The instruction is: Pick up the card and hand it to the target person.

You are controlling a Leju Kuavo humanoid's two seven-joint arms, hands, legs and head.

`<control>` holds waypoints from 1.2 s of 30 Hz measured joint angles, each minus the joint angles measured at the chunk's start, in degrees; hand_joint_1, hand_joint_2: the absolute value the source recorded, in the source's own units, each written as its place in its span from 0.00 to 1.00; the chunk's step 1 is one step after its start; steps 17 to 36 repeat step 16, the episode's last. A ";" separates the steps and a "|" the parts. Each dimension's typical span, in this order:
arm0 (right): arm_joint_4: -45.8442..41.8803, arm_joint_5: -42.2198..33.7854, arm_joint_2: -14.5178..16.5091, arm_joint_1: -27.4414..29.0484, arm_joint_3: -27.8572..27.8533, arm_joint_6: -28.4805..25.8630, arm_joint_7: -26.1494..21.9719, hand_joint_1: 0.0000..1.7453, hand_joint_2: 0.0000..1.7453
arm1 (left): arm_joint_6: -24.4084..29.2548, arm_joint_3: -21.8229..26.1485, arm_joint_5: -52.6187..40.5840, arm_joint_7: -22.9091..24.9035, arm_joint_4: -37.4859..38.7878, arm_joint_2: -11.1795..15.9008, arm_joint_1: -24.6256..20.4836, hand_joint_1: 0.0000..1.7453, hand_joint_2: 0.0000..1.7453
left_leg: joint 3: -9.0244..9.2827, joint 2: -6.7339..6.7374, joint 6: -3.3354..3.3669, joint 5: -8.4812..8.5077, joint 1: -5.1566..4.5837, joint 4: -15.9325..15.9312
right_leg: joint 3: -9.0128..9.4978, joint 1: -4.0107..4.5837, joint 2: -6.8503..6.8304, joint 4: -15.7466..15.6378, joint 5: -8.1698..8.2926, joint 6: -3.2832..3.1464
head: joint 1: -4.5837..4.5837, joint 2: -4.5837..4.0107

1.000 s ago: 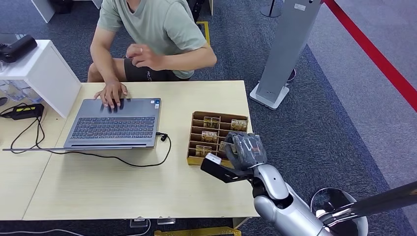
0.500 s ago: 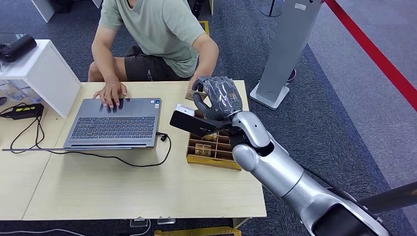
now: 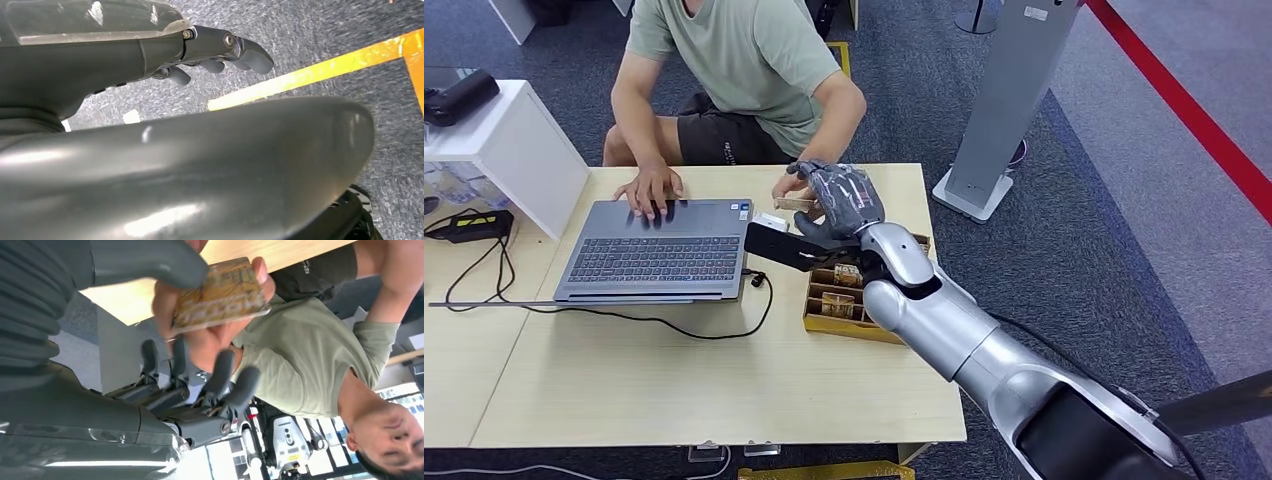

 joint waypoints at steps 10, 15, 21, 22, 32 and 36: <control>1.54 -0.84 -0.01 0.04 0.79 -3.16 0.33 0.00 1.00 | 2.03 -0.20 2.11 -0.65 0.01 0.13 0.20 0.00 0.00 | 0.01 0.01 0.00 0.00 0.00 0.01 | -0.03 0.00 0.01 0.00 0.00 0.00 | 0.01 0.01; -4.22 -2.46 -2.09 1.49 -0.23 -5.17 1.46 0.00 1.00 | 2.72 -0.20 3.61 -0.69 0.03 0.14 0.41 0.00 0.00 | 0.02 0.02 0.00 0.00 0.00 0.03 | -0.05 0.00 0.01 -0.02 0.00 0.00 | 0.01 0.00; -5.04 -2.81 -2.37 1.81 -0.43 -5.37 1.50 0.00 1.00 | 2.81 -0.20 3.76 -0.66 0.03 0.14 0.44 0.00 0.00 | 0.02 0.02 0.00 0.00 0.00 0.03 | -0.05 0.00 0.02 -0.02 0.00 0.00 | 0.01 0.00; -5.04 -2.81 -2.37 1.81 -0.43 -5.37 1.50 0.00 1.00 | 2.81 -0.20 3.76 -0.66 0.03 0.14 0.44 0.00 0.00 | 0.02 0.02 0.00 0.00 0.00 0.03 | -0.05 0.00 0.02 -0.02 0.00 0.00 | 0.01 0.00; -5.04 -2.81 -2.37 1.81 -0.43 -5.37 1.50 0.00 1.00 | 2.81 -0.20 3.76 -0.66 0.03 0.14 0.44 0.00 0.00 | 0.02 0.02 0.00 0.00 0.00 0.03 | -0.05 0.00 0.02 -0.02 0.00 0.00 | 0.01 0.00; -5.04 -2.81 -2.37 1.81 -0.43 -5.37 1.50 0.00 1.00 | 2.81 -0.20 3.76 -0.66 0.03 0.14 0.44 0.00 0.00 | 0.02 0.02 0.00 0.00 0.00 0.03 | -0.05 0.00 0.02 -0.02 0.00 0.00 | 0.01 0.00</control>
